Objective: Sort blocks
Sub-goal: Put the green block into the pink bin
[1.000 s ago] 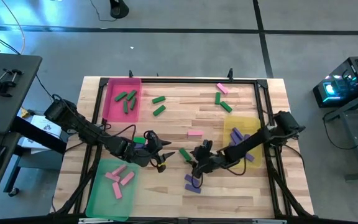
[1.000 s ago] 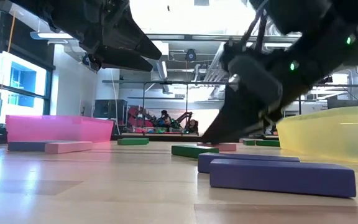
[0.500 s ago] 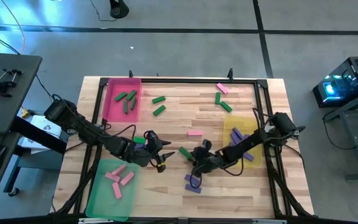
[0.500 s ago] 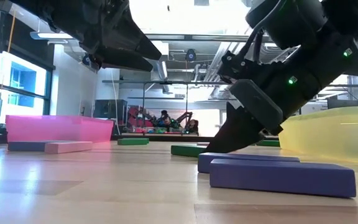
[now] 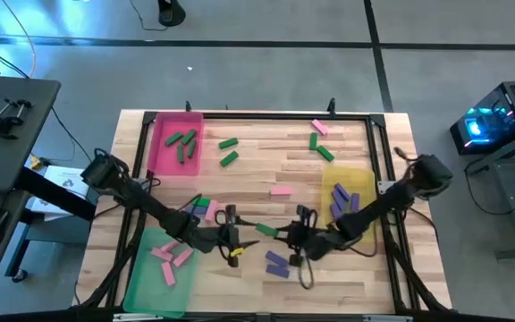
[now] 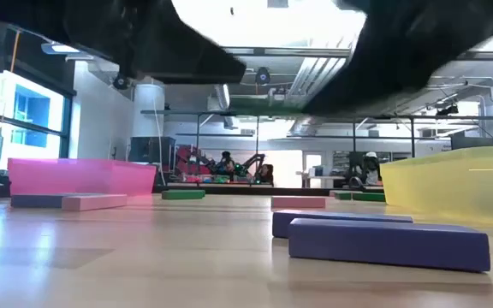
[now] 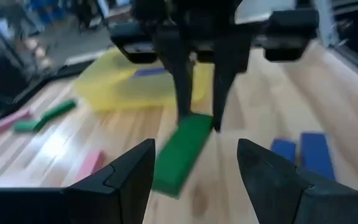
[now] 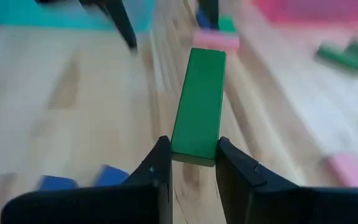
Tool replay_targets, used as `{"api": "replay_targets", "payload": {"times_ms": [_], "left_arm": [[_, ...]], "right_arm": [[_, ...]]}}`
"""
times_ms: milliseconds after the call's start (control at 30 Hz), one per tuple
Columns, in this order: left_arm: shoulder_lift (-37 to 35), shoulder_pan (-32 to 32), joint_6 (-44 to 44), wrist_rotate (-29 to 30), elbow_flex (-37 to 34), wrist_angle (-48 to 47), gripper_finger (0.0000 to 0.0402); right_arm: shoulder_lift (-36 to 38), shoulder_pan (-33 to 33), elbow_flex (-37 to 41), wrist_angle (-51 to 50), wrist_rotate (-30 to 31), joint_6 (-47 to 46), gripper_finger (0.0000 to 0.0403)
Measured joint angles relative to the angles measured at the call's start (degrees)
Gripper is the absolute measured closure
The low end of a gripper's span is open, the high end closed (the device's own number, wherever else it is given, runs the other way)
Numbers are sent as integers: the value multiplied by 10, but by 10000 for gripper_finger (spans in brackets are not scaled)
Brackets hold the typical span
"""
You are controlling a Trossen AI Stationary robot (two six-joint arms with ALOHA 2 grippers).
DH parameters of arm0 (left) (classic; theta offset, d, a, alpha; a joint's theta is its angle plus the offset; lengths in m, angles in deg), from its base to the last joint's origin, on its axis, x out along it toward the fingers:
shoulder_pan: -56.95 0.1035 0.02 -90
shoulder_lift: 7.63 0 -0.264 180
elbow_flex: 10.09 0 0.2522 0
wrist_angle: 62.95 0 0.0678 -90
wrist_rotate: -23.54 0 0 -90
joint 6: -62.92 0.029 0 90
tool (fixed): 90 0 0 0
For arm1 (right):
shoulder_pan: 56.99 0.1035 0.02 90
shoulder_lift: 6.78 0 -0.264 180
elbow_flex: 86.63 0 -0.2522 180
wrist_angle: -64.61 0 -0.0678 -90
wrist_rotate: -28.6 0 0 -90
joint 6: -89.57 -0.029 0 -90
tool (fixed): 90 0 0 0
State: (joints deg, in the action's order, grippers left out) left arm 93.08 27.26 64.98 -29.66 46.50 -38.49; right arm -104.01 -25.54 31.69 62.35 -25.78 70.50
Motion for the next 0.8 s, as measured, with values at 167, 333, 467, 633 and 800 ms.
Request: {"api": "replay_targets", "payload": {"times_ms": [167, 333, 467, 633, 800], "left_arm": [[15, 3, 26, -3, 0, 65, 183], [16, 14, 12, -6, 0, 79, 183], [16, 27, -8, -111, 0, 85, 183], [16, 36, -32, -178, 0, 85, 183], [16, 39, -33, -180, 0, 88, 183]], "right_arm": [[36, 45, 0, 5, 50, 41, 344], [44, 59, 0, 12, 59, 61, 344], [43, 58, 0, 12, 58, 70, 344], [43, 59, 0, 12, 53, 81, 344], [43, 58, 0, 13, 51, 82, 344]]}}
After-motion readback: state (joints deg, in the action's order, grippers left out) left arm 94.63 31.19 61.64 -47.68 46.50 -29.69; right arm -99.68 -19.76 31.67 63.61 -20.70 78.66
